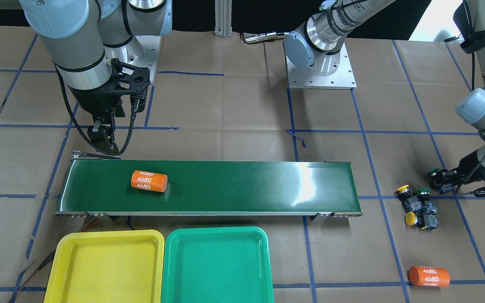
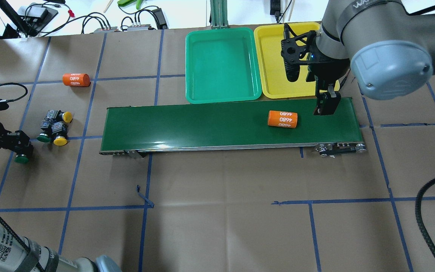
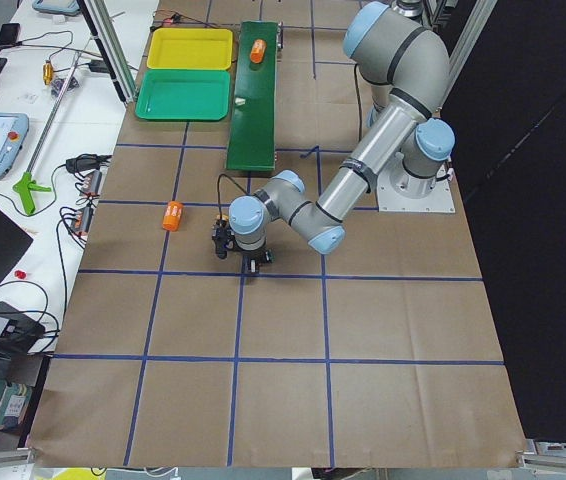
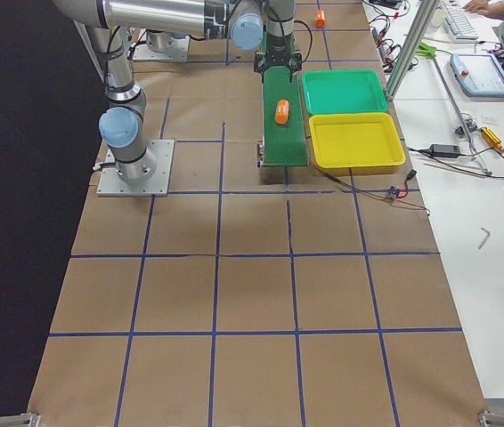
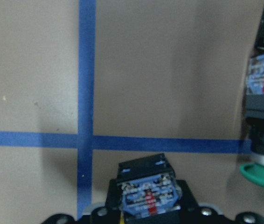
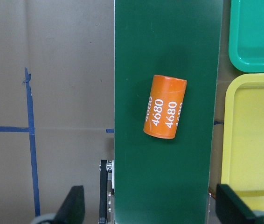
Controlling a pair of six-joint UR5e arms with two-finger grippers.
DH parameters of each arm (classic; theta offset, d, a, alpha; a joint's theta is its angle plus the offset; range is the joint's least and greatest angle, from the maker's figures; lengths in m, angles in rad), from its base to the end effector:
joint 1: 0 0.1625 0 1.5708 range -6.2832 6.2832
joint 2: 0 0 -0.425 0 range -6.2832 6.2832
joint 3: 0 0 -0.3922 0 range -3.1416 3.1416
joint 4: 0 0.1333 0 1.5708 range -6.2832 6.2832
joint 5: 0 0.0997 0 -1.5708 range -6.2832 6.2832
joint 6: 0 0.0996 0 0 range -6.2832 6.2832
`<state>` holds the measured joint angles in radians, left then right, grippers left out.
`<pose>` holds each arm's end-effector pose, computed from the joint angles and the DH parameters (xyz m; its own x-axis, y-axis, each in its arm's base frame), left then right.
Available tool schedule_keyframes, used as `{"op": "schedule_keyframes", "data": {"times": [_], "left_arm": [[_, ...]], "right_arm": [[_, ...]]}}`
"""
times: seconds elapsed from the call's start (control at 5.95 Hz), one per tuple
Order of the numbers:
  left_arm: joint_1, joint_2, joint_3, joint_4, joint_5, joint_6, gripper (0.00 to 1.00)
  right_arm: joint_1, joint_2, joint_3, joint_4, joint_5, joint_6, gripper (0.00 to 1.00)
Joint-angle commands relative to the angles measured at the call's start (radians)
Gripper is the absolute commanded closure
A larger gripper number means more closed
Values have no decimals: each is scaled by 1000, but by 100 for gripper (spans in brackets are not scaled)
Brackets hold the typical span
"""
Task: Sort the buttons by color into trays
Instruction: 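Move the left gripper over the push buttons as the belt carries the cylinder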
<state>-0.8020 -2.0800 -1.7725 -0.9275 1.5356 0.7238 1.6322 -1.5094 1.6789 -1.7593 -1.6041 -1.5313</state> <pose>0.3168 -0.5243 0.1716 -0.9964 -0.0470 0.0710 -0.0452 0.9986 0.0274 0.1613 -0.5053 0.4229 0.0219 -0.9996 0.0203 -0.9992 -0.0212 0.0325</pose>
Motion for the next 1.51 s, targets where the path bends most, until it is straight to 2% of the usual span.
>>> {"op": "schedule_keyframes", "data": {"times": [0.0, 0.17, 0.34, 0.5, 0.67, 1.18, 1.34], "left_arm": [[-14, 26, 20, -45, 6, -42, 77], [-25, 67, 21, -98, 2, -134, 78], [-78, 133, 21, -140, 0, -372, 83], [-142, 188, 22, -204, -2, -435, 83], [-210, 228, 21, -215, -35, -598, 83], [-417, 241, 22, -212, -55, -1141, 85], [-497, 235, 21, -206, -54, -1376, 86]], "right_arm": [[0, 2, 1, 0, 1, -3, 0], [0, 2, 1, -2, 1, -1, 0], [0, 0, -1, -2, 1, -1, 0], [0, 2, -1, -3, 1, -1, 0], [0, 2, -1, -6, 1, -1, 0], [2, 2, -1, -23, 0, -1, 0], [0, 2, -1, -23, 0, -3, 0]]}}
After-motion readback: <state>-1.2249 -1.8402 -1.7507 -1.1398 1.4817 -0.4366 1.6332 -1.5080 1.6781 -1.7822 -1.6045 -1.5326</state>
